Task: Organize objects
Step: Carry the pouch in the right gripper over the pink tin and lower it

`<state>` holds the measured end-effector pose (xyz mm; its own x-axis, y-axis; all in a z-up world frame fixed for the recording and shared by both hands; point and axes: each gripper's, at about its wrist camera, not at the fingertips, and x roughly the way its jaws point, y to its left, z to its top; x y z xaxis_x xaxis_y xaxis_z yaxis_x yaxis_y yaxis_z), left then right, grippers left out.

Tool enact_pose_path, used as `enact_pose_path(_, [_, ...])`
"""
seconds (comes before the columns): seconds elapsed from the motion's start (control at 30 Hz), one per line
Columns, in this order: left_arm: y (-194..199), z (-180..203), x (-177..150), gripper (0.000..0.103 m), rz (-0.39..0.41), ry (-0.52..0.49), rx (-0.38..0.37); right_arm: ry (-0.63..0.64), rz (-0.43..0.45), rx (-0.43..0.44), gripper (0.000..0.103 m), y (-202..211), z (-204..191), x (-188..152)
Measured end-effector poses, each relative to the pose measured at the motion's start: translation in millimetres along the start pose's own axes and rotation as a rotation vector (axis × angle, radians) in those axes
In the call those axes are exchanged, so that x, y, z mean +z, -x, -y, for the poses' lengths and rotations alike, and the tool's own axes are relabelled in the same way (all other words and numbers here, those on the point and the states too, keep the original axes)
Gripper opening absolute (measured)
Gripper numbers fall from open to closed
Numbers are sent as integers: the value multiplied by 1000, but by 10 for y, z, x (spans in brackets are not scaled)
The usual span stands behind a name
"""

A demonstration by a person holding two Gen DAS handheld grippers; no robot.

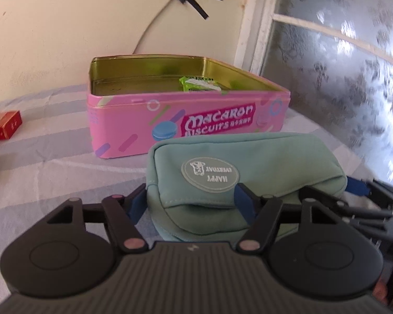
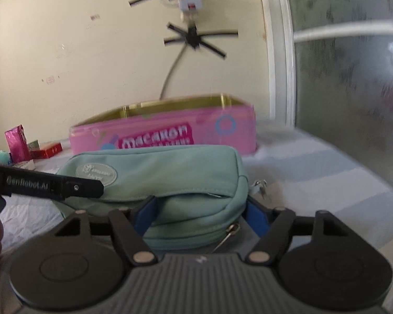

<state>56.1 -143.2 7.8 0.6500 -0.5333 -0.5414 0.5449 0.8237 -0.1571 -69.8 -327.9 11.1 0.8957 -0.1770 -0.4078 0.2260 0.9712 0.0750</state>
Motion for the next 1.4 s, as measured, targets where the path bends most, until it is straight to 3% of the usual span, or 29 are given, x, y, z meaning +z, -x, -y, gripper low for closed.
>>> enact_pose_path(0.27, [303, 159, 557, 73, 173, -99, 64, 15, 190, 22, 71, 128, -73, 518])
enact_pose_path(0.47, [103, 52, 932, 74, 204, -81, 121, 26, 231, 35, 71, -237, -174, 900])
enact_pose_path(0.97, [-320, -111, 1293, 74, 199, -64, 218, 52, 167, 69, 71, -1019, -250, 1324])
enact_pose_path(1.4, [-1020, -288, 1790, 75, 141, -68, 281, 25, 65, 79, 71, -1893, -127, 1699])
